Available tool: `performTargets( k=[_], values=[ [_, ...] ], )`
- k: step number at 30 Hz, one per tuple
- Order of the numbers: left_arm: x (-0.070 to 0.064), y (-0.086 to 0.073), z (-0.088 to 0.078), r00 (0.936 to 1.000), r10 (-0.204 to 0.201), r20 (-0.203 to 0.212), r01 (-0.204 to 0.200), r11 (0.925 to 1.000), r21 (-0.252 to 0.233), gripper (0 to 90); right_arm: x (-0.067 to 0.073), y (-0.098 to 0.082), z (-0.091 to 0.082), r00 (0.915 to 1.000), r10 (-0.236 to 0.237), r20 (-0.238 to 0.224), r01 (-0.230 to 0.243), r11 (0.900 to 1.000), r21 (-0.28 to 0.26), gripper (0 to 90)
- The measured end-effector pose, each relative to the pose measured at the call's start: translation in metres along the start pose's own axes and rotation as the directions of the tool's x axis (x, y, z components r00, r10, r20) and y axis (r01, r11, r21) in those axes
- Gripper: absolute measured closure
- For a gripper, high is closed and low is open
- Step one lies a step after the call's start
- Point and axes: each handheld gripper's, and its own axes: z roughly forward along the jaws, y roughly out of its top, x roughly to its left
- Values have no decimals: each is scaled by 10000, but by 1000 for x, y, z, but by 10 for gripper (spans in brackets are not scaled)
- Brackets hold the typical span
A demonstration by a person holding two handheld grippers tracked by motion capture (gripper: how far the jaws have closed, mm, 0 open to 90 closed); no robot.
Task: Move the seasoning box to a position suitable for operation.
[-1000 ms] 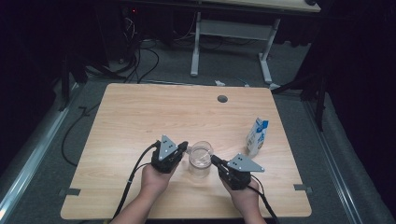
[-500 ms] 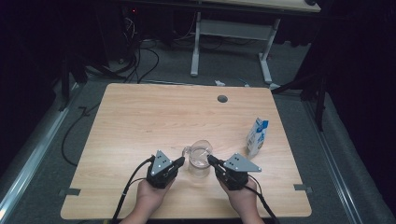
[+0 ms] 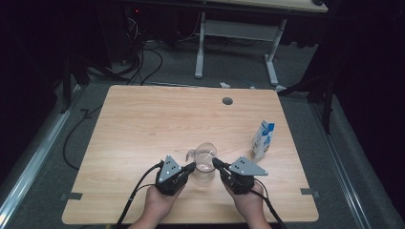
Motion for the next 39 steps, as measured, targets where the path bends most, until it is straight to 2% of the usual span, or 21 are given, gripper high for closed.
performTargets(
  k=[12,24,39],
  values=[
    [-1,1,0,10000,-25,7,25,10000,-65,900,2,-2,2,10000,-12,-22,12,10000,3,899],
    [-1,1,0,10000,-41,-12,41,9999,-125,900,-4,-15,8,9995,325,51,-326,9990,297,898],
    [0,2,-2,9999,-133,-63,131,9995,-303,900,-2,-17,10,9999,137,36,-138,9997,193,898]
  ],
)
